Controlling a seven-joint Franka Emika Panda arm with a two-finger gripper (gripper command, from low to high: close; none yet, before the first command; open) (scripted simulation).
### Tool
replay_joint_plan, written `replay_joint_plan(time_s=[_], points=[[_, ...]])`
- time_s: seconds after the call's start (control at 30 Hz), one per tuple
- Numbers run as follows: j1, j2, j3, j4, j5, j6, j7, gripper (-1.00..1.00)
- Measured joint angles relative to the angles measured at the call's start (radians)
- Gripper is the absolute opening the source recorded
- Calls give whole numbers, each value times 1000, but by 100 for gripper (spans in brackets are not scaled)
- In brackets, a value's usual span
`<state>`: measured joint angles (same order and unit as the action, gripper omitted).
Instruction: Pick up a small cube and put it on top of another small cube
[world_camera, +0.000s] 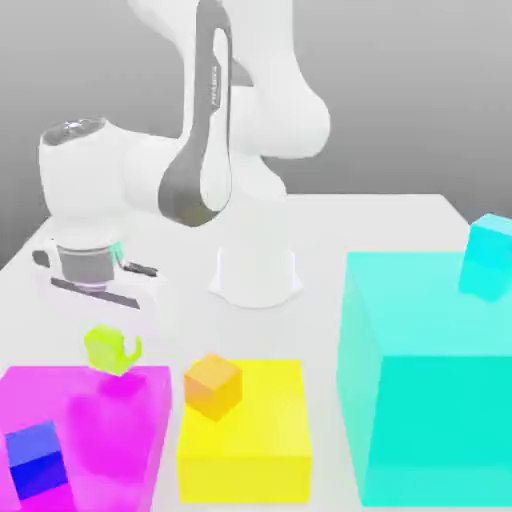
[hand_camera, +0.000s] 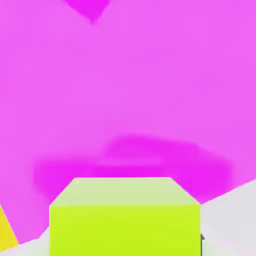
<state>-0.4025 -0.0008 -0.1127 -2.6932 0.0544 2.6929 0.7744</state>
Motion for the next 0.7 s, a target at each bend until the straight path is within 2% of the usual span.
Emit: replay_joint_plan(time_s=[0.47,0.57,0.6,0.7], points=[[65,150,3,459,-21,-310,589,-100],[65,238,7,468,-9,-231,613,-100],[65,263,8,464,-5,-203,612,100],[65,263,8,464,-5,-203,612,100]])
